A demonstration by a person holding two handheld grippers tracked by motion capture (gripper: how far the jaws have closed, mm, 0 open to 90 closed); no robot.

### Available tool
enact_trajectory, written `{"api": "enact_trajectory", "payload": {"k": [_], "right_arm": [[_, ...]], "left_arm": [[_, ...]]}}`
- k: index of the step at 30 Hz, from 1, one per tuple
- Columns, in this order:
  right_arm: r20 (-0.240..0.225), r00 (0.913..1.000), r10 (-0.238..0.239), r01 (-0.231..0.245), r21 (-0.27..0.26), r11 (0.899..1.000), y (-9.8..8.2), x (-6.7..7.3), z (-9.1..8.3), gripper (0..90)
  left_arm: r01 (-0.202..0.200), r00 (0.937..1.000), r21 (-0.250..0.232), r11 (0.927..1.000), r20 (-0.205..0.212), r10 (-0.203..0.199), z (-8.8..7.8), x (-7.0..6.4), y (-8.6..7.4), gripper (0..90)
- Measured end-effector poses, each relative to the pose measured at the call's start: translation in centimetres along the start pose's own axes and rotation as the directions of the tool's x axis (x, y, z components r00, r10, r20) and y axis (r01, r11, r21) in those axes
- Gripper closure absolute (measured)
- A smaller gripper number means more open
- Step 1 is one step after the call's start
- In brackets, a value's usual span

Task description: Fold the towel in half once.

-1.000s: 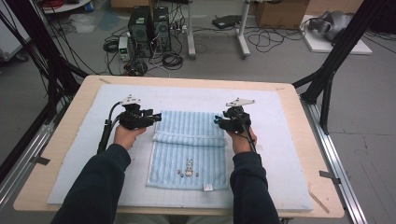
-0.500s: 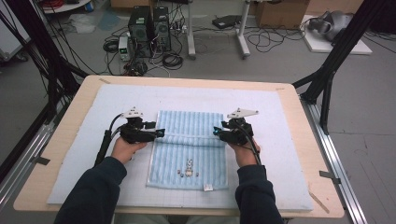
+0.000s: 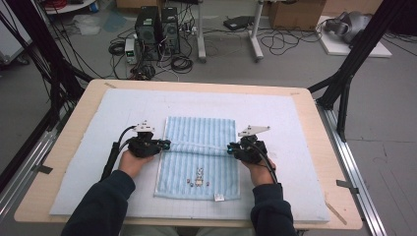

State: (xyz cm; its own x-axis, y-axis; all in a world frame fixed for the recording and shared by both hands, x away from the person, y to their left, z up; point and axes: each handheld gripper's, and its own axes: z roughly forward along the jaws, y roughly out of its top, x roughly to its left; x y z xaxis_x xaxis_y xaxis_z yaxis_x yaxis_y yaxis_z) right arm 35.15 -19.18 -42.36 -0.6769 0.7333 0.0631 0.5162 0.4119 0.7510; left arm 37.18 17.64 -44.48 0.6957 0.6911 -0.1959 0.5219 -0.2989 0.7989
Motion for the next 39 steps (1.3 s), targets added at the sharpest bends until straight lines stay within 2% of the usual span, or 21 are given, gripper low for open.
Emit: {"api": "enact_trajectory", "payload": {"k": [3, 5, 13, 15, 16, 18, 20, 21, 22, 25, 26, 27, 30, 31, 34, 36, 39], "right_arm": [[0.002, 1.0, -0.005, 0.005, 0.0, 1.0, -0.2, 0.2, -0.1, 87.3], [-0.001, 1.0, -0.008, 0.008, -0.004, 1.0, -0.5, 0.3, -0.2, 89.1], [-0.021, 0.9998, -0.005, 0.004, -0.043, 0.999, -1.2, 1.0, -1.3, 88.3], [-0.024, 0.9997, 0.001, -0.003, -0.061, 0.998, -1.4, 1.0, -1.6, 83.5], [-0.02, 0.9998, 0.008, -0.01, -0.068, 0.998, -1.4, 1.1, -1.7, 77.0], [0.001, 0.9996, 0.027, -0.027, -0.08, 0.996, -1.4, 1.1, -1.8, 57.7], [-0.018, 0.9994, 0.03, -0.031, -0.044, 0.999, -1.5, 1.1, -1.4, 51.8], [-0.007, 0.9999, 0.011, -0.011, -0.02, 1.0, -1.6, 1.2, -1.1, 52.5], [-0.002, 1.0, 0.0, 0.0, 0.0, 1.0, -1.8, 1.3, -0.9, 57.0], [-0.021, 0.9997, -0.009, 0.01, 0.016, 1.0, -2.4, 1.4, -0.6, 70.1], [-0.025, 0.9996, -0.015, 0.015, 0.016, 1.0, -2.5, 1.5, -0.7, 68.7], [-0.029, 0.9995, -0.014, 0.014, 0.013, 1.0, -2.7, 1.6, -0.9, 63.8], [-0.033, 0.9995, -0.001, 0.001, -0.006, 1.0, -3.0, 1.8, -1.9, 56.7], [-0.032, 0.9995, 0.004, -0.005, -0.022, 1.0, -3.1, 1.8, -2.4, 54.7], [-0.018, 0.9993, 0.032, -0.033, -0.073, 0.997, -3.4, 1.6, -3.7, 51.7], [0.009, 0.9986, 0.053, -0.052, -0.076, 0.996, -3.7, 1.3, -4.1, 52.3], [0.045, 0.9956, 0.082, -0.078, -0.083, 0.994, -4.1, 1.2, -4.1, 55.4]], "left_arm": [[0.011, 0.9999, -0.023, 0.9997, 0.003, -0.011, -0.3, -0.1, -0.3, 87.4], [0.012, 0.9999, -0.023, 0.9997, 0.008, -0.012, -0.6, -0.3, -0.5, 87.6], [-0.026, 0.9992, -0.104, 0.9942, 0.029, 0.029, -2.6, -1.5, -1.1, 87.5], [-0.032, 0.9989, -0.104, 0.9941, 0.031, 0.035, -2.9, -1.6, -1.4, 87.5], [-0.03, 0.9988, -0.107, 0.9938, 0.035, 0.034, -3.0, -1.7, -1.6, 87.5], [-0.039, 0.9981, -0.097, 0.9945, 0.043, 0.043, -3.3, -1.9, -1.9, 87.5], [-0.052, 0.9975, -0.09, 0.9946, 0.042, 0.056, -3.4, -2.2, -2.1, 88.3], [-0.055, 0.9973, -0.092, 0.9942, 0.043, 0.059, -3.5, -2.3, -2.1, 88.3], [-0.055, 0.9974, -0.095, 0.994, 0.042, 0.059, -3.5, -2.3, -2.2, 88.5], [-0.038, 0.9983, -0.096, 0.9946, 0.041, 0.042, -3.7, -2.3, -2.6, 88.5], [-0.025, 0.9984, -0.099, 0.9948, 0.047, 0.03, -3.8, -2.2, -2.8, 87.0], [-0.008, 0.9987, -0.102, 0.9948, 0.049, 0.013, -3.9, -2.2, -2.9, 81.8], [0.049, 0.9987, -0.124, 0.9911, 0.019, -0.047, -4.4, -2.2, -3.0, 56.0], [0.056, 0.9984, -0.131, 0.9899, 0.019, -0.054, -4.6, -2.2, -3.0, 49.7], [0.055, 0.9985, -0.147, 0.9877, 0.011, -0.054, -4.9, -2.2, -3.0, 45.9], [0.064, 0.9979, -0.149, 0.9867, 0.001, -0.064, -4.8, -2.2, -3.0, 45.3], [0.073, 0.997, -0.119, 0.9902, -0.016, -0.076, -4.2, -2.1, -3.1, 45.9]]}}
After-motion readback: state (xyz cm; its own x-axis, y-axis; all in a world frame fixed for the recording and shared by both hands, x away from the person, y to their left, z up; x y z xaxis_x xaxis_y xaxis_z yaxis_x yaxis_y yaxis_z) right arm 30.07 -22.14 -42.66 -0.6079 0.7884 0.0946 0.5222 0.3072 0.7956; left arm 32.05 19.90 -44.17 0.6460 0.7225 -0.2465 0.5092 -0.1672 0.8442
